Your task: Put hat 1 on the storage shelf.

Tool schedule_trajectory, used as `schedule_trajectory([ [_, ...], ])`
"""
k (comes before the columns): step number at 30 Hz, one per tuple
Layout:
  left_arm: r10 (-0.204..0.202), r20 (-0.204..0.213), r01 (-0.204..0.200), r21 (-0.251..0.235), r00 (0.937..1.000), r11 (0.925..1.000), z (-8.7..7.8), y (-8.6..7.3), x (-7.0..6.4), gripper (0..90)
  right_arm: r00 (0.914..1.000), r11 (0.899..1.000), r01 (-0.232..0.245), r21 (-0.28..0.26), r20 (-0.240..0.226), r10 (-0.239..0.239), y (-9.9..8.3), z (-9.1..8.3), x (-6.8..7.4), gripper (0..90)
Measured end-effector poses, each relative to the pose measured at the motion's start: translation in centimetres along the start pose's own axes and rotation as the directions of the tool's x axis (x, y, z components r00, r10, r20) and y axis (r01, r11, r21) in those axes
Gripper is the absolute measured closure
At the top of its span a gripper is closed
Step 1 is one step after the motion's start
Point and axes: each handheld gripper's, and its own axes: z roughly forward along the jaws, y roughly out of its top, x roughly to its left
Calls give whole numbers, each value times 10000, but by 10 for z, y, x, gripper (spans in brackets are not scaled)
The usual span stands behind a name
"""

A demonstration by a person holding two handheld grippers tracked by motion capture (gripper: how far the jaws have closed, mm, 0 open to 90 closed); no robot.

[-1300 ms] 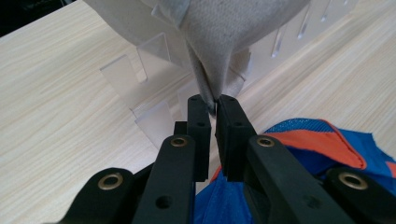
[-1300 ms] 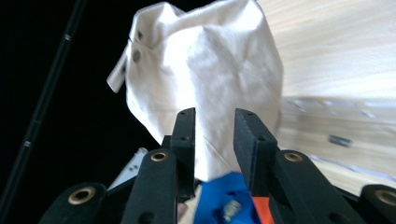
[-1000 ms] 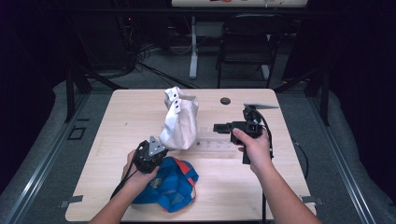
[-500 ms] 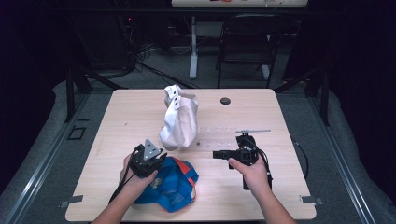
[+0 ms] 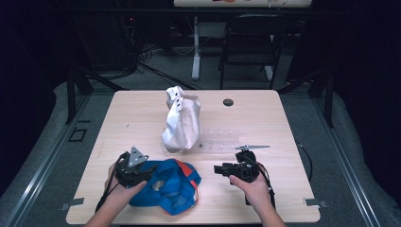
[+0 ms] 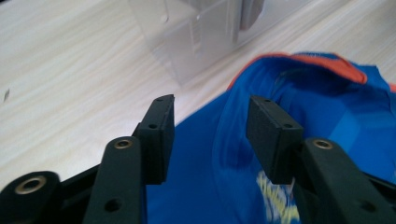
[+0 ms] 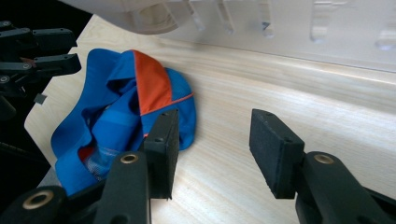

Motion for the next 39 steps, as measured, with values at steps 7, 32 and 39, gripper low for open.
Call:
schedule_trajectory([
  [7,-727,153,730,-253,9972,9970,-8,-24,10,502,9980,9973,613,414,148,-620,0,4,13,506],
  [32,-1311,292,1322,-413,9909,9904,0,-44,27,446,9901,9870,962,1285,-1144,-816,-32,41,30,548],
  [39,-1301,306,1313,-403,9910,9905,-1,-44,27,447,9880,9816,814,1727,-1440,-566,-35,54,32,524],
])
